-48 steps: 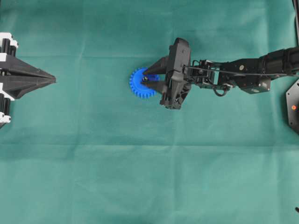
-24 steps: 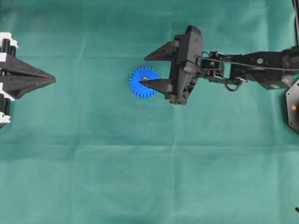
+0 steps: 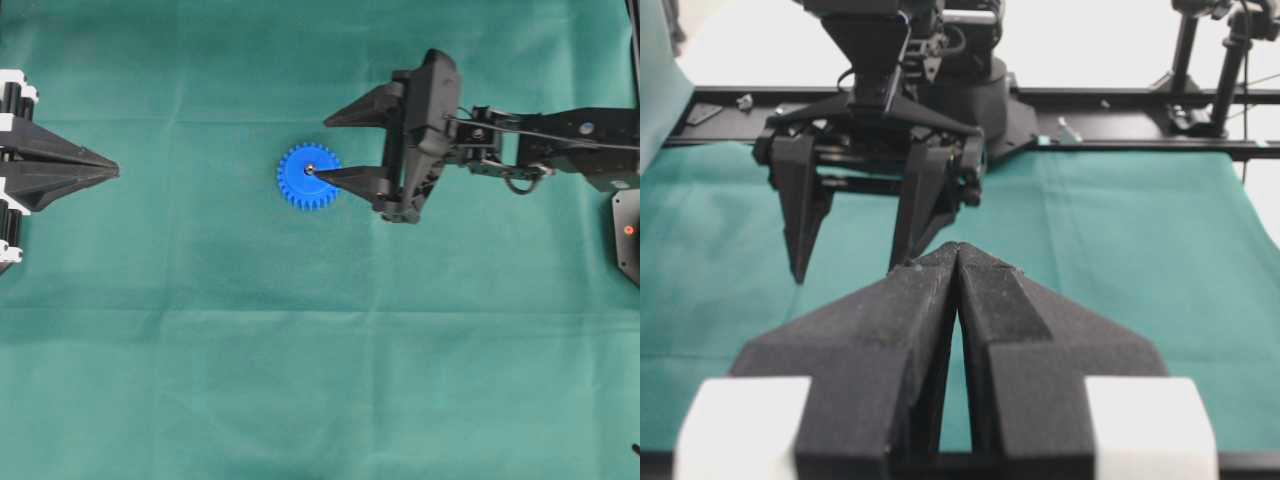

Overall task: Insert the shaft placed at a random location into the center hole of the medium gear at another random location.
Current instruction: 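Open the right gripper and raise it away from the gear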

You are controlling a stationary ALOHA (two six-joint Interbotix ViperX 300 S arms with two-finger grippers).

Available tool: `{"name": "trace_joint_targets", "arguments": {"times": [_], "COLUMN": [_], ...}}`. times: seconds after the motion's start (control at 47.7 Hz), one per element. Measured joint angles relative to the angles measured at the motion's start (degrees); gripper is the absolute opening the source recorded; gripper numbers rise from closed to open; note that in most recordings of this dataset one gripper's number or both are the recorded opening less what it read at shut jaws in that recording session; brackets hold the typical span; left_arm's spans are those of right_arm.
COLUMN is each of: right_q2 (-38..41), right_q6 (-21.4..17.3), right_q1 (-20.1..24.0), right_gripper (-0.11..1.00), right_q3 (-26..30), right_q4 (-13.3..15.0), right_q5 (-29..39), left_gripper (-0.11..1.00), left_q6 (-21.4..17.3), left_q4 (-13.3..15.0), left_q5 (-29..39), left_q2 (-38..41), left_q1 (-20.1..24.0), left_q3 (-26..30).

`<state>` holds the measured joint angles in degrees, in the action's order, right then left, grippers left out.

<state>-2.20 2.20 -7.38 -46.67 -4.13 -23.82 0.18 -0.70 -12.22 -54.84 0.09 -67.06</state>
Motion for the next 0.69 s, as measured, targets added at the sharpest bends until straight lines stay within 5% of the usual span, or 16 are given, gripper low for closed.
{"name": "trace_joint_targets", "arguments": {"times": [0.692], "right_q2": [-19.6], "right_q6": [-0.09], "right_q1": [0.0], "right_gripper": [0.84], "right_q3": [-14.59], "right_q4": [-0.35], "right_q5": [1.49], "left_gripper": [0.0], "left_q6": [0.09], "left_q4": [0.0], "left_q5": [0.0], "left_q2": [-0.09], "left_q1": [0.0], "left_q3": [0.0]}}
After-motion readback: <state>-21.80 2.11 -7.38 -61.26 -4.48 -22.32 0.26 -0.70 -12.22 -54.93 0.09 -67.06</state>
